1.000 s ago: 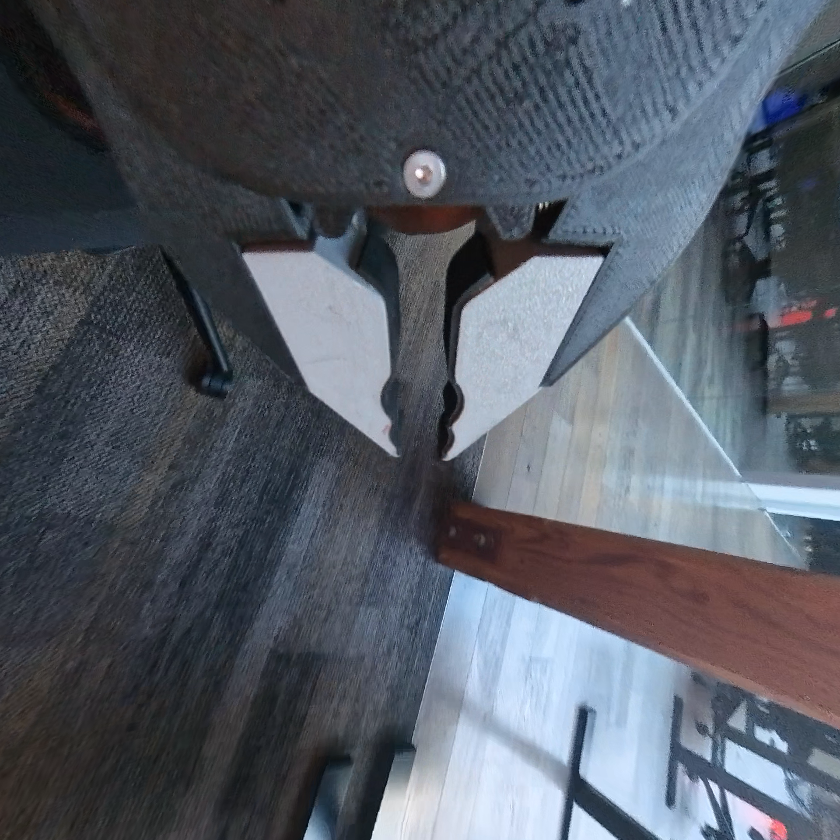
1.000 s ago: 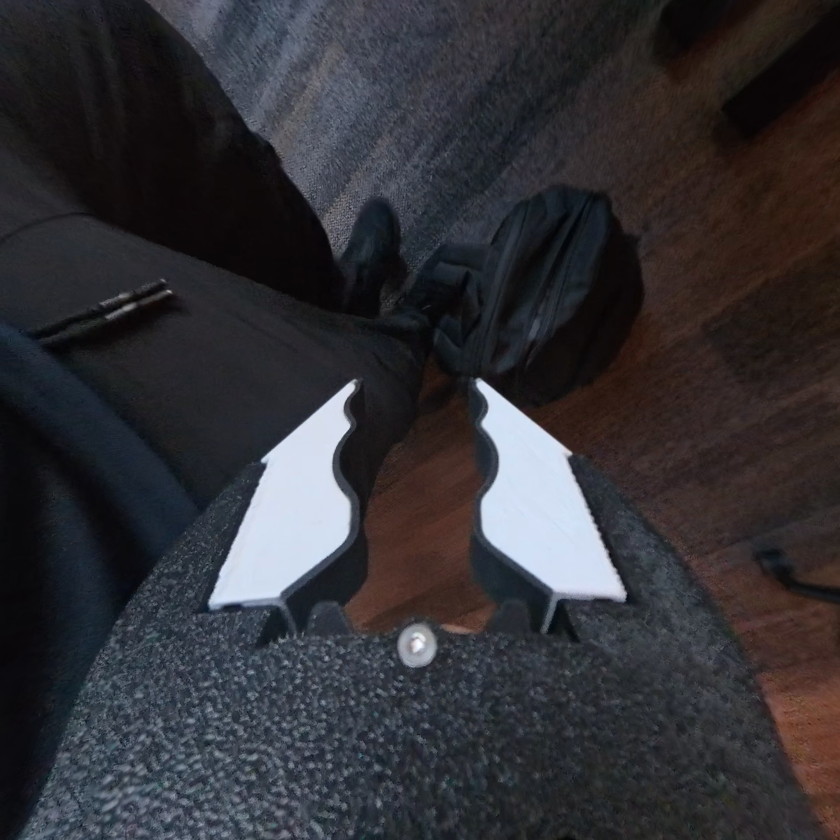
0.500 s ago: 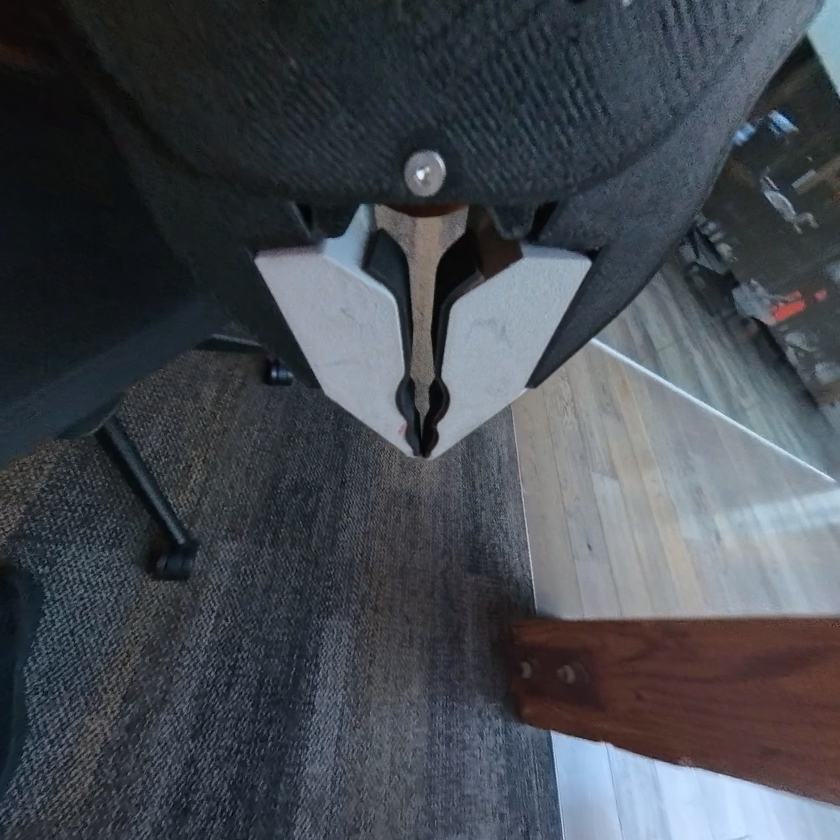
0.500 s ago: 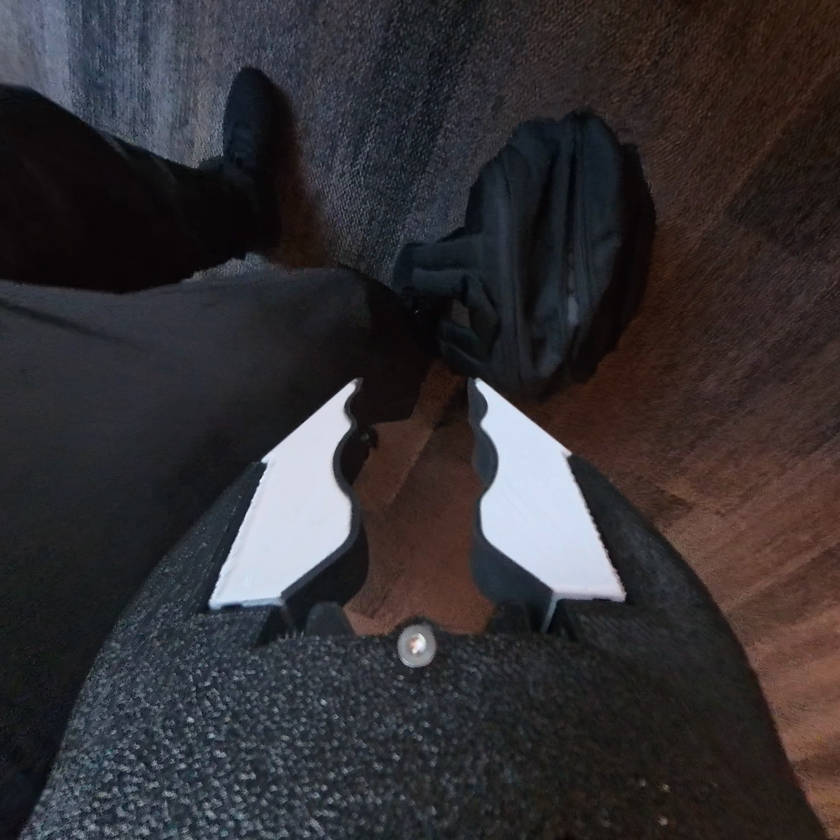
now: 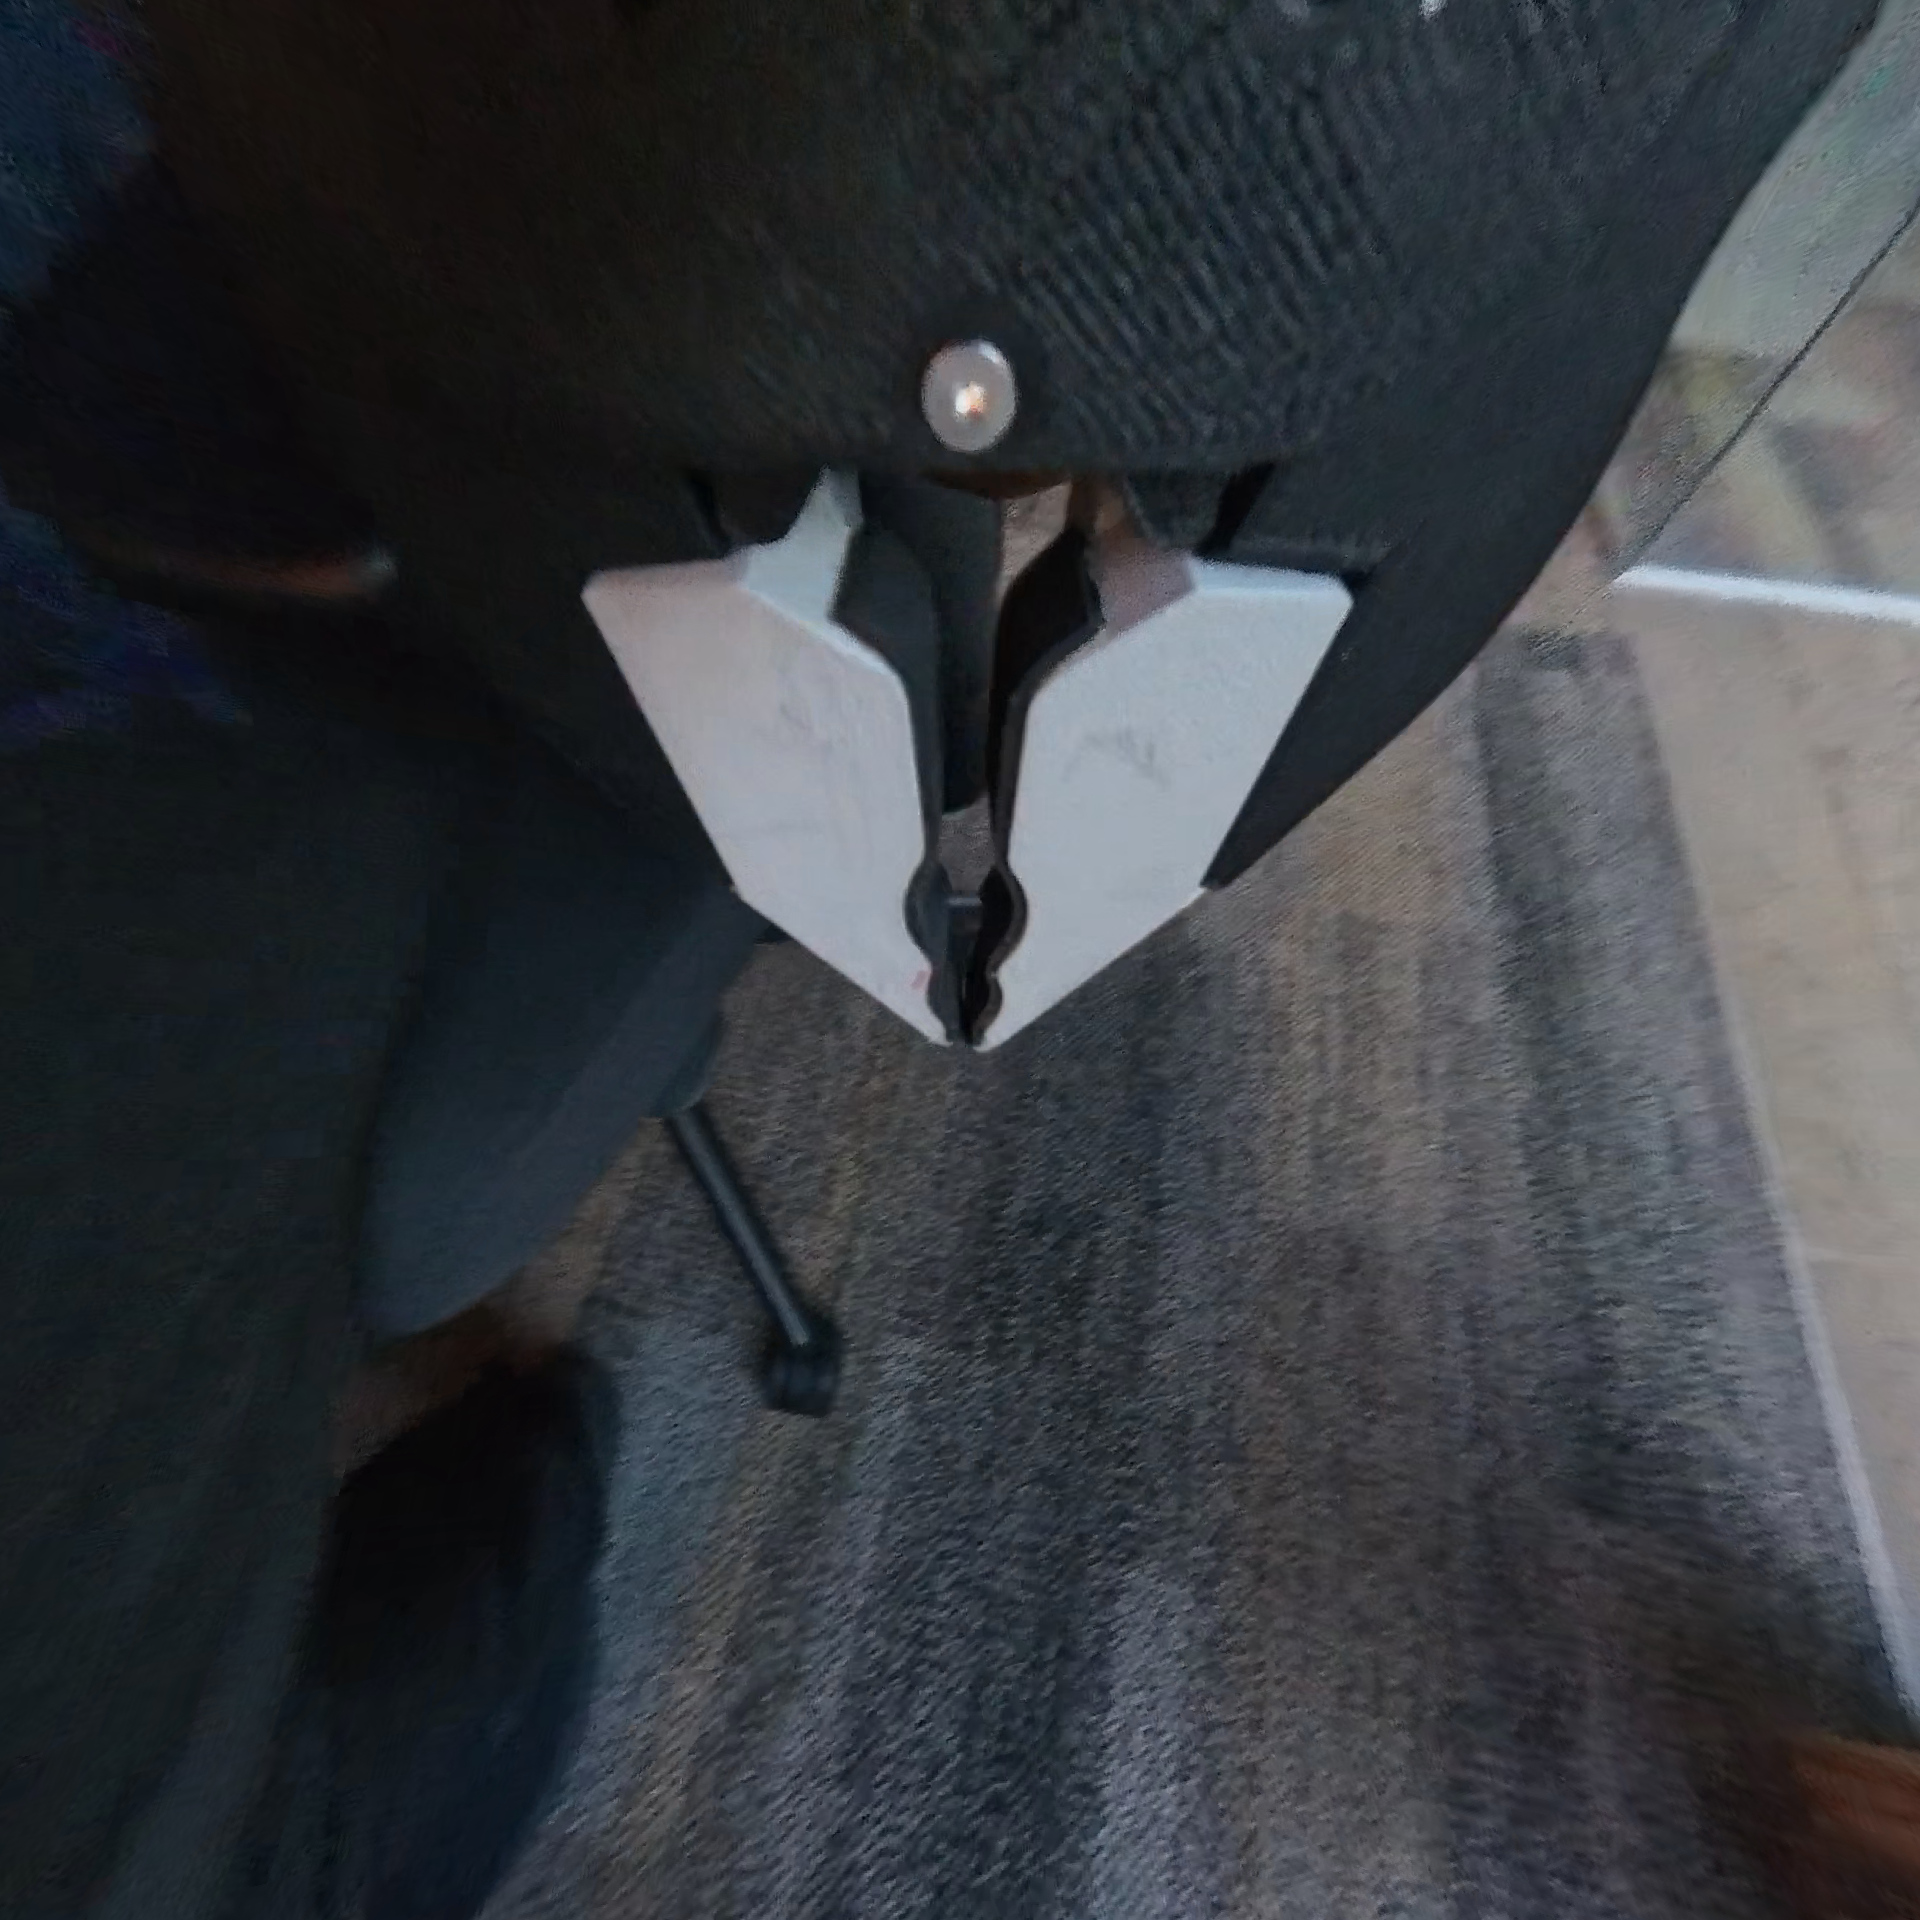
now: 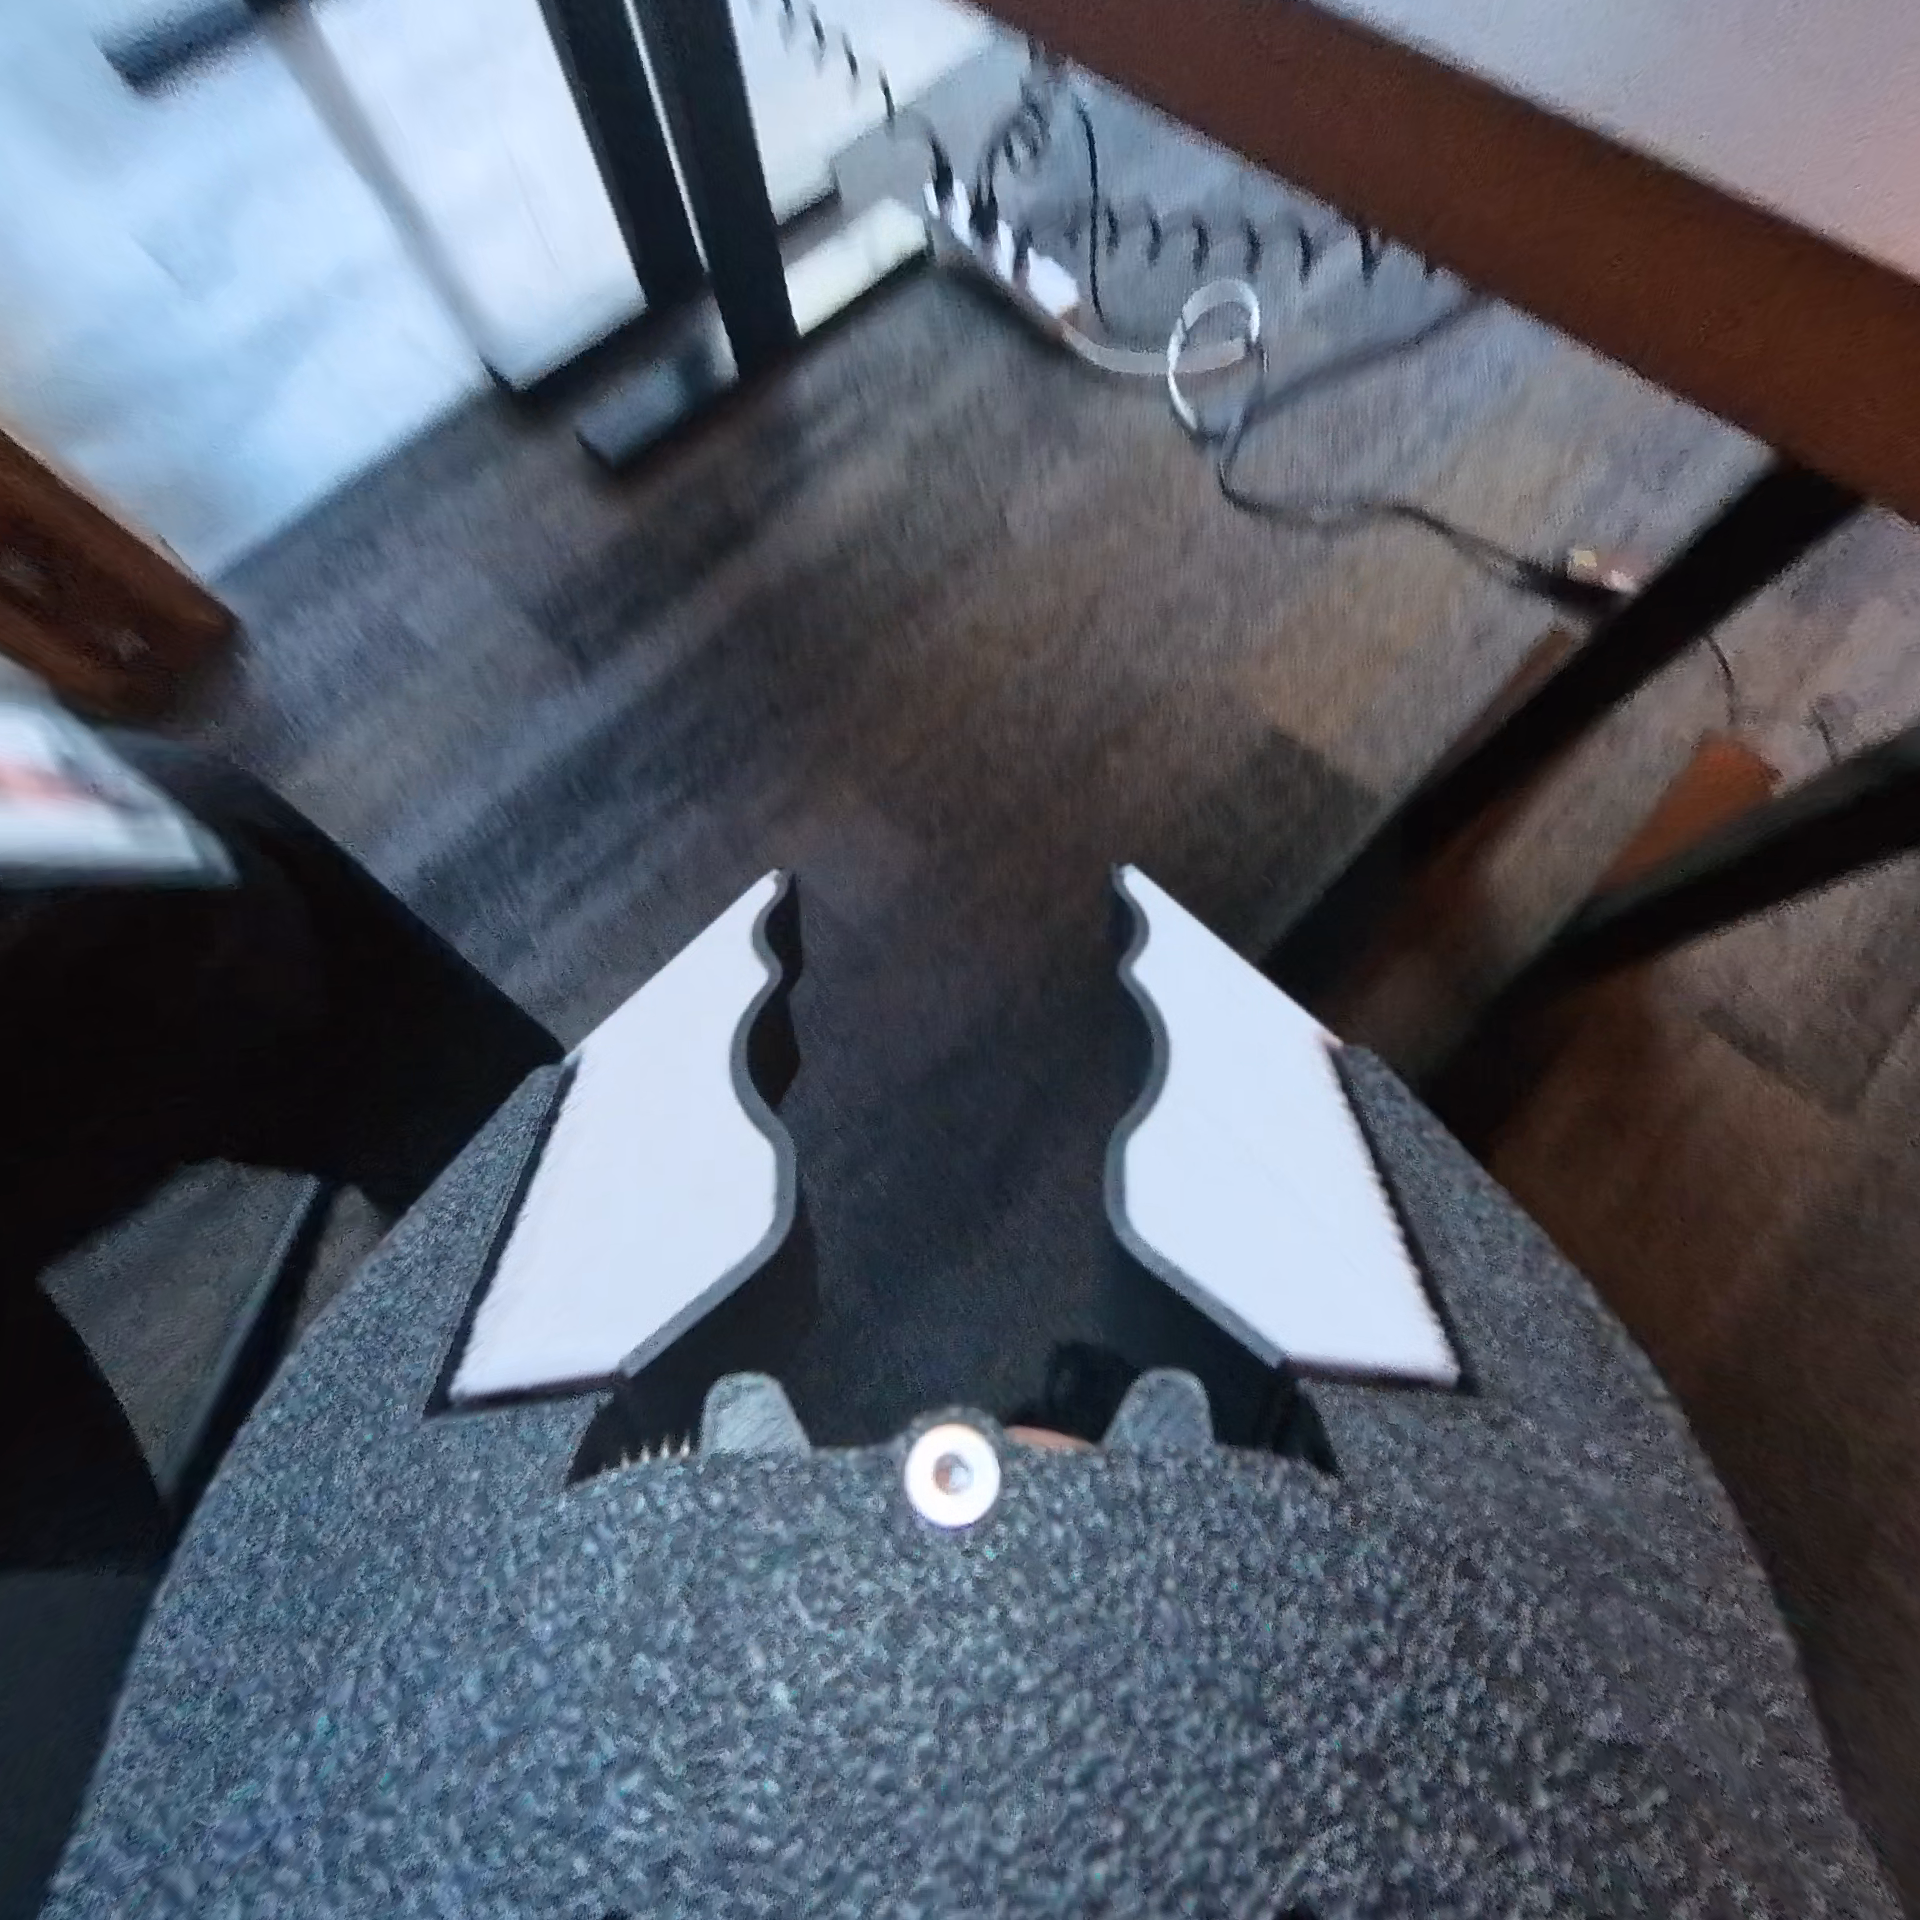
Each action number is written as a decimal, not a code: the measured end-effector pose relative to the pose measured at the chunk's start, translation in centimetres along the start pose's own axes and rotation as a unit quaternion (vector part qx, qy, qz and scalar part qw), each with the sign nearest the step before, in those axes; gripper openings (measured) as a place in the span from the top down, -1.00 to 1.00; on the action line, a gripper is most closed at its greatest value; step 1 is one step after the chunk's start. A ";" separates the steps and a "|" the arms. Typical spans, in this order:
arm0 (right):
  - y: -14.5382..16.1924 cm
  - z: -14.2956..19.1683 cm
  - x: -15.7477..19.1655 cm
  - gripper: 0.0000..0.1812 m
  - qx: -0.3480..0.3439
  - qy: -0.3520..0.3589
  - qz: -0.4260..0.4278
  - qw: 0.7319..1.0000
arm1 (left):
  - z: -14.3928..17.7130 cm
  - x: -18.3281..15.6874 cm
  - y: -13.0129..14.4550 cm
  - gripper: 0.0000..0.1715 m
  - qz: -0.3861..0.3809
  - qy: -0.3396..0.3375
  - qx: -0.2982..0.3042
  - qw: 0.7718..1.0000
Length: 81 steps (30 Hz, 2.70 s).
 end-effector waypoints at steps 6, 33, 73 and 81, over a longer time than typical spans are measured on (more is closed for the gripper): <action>2.2 -2.2 11.2 0.35 -0.081 -0.054 0.025 0.995 | 0.6 -2.0 -0.9 0.95 -0.106 0.119 -0.105 0.982; 5.1 -6.5 18.7 0.12 0.011 -0.115 0.090 0.989 | -1.7 -17.3 -13.9 0.20 -0.371 0.090 -0.423 0.822; -14.9 -9.4 11.3 0.16 -0.080 -0.056 0.036 0.995 | 2.7 -18.8 -36.6 0.19 -0.374 0.183 -0.460 0.784; -8.8 -1.5 9.7 0.10 -0.072 0.011 0.038 0.997 | 4.7 -20.7 -36.8 -0.11 -0.340 0.197 -0.461 0.796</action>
Point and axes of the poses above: each gripper's, where its closed fingertips meet, z back along the fingers, y out of its underside, x = y × z across the jaws, the point moved 8 cm from there along z, back along the fingers, and after that the axes turned 6 degrees about -z, right-handed, at the moved point
